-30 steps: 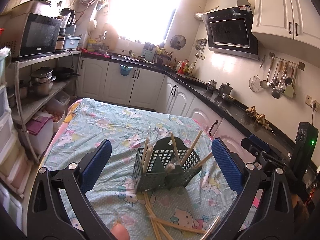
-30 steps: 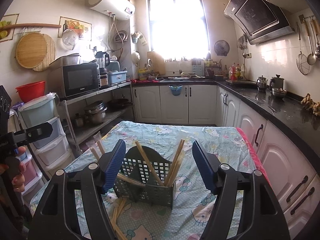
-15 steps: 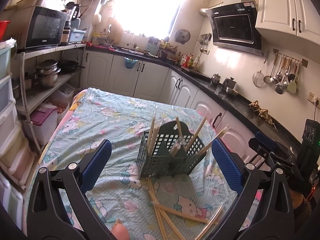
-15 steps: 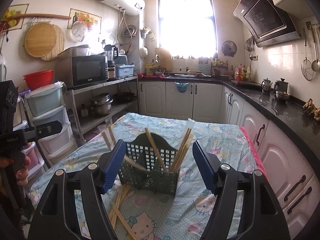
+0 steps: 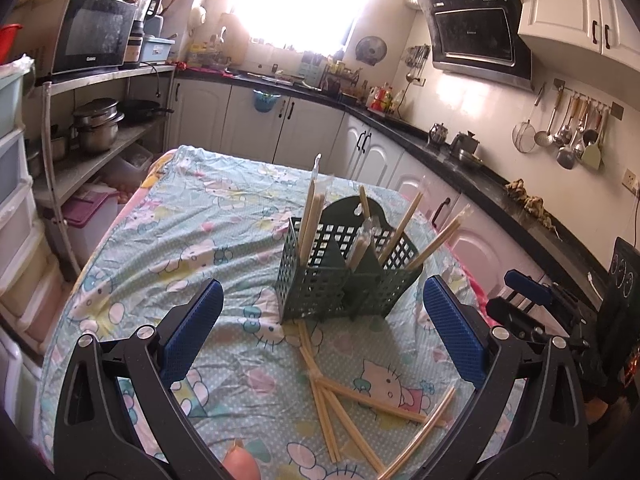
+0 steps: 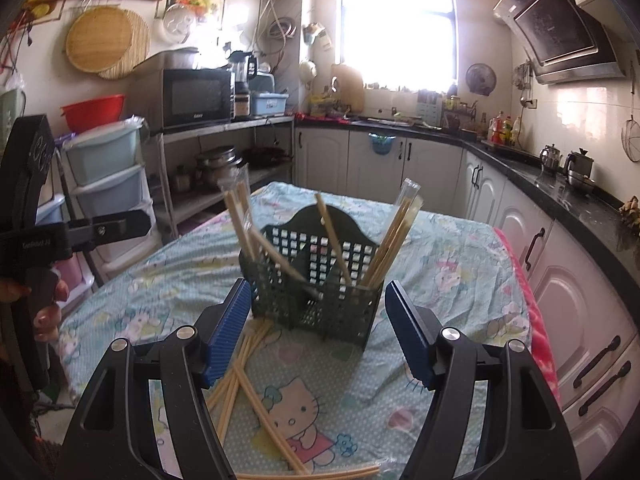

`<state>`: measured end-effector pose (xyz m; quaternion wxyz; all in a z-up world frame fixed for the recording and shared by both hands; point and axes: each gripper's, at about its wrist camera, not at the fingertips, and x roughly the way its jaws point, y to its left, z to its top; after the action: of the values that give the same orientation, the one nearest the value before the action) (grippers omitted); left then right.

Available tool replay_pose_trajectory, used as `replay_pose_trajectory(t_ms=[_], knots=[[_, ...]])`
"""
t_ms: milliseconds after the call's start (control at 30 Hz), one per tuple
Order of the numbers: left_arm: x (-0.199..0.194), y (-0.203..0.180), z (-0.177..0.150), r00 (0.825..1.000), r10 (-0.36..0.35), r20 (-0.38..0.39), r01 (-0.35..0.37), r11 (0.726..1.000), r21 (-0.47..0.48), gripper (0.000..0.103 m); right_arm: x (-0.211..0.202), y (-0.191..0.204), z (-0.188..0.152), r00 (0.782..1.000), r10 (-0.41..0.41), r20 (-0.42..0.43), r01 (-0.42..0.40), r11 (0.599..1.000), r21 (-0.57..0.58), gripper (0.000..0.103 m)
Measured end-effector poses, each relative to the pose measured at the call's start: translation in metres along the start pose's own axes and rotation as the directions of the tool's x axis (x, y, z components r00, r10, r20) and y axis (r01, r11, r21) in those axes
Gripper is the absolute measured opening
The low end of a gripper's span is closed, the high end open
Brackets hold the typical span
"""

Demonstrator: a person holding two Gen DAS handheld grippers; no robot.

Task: Organize utensils
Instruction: 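Move the left tool to the chopstick pile while the right tool reaches it too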

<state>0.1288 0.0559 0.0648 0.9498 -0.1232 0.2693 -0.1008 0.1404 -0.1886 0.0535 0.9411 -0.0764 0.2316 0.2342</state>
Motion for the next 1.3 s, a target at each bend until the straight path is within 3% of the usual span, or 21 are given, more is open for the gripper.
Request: replay_pose_trajectory(t_ms=[467,800,1100,1300], knots=[[0.032,0.007,-0.024,0.992,0.001,-0.125,-0.004,1.000,-0.020,0.092,0.019,0.024,-0.027,0.993,0.062,-0.098,-0.069,0.995,-0.077,0.067],[0.056,0.015,-0.039,0.979,-0.002,-0.203,-0.007,0.999,-0.044,0.091,0.036,0.041,-0.049,0.976,0.095,-0.195,-0.124,0.983,-0.139,0.067],[0.085,0.026,-0.051,0.954,-0.041,-0.295,0.009,0.994,-0.110,0.066,0.060,0.044,-0.072,0.944,0.121,-0.307,-0.169,0.976,-0.135,0.055],[0.110,0.031,-0.059,0.927,-0.090,-0.364,0.032,0.986,-0.161,0.051,0.078,0.045,-0.087,0.919,0.131,-0.372,-0.192,0.973,-0.132,0.045]])
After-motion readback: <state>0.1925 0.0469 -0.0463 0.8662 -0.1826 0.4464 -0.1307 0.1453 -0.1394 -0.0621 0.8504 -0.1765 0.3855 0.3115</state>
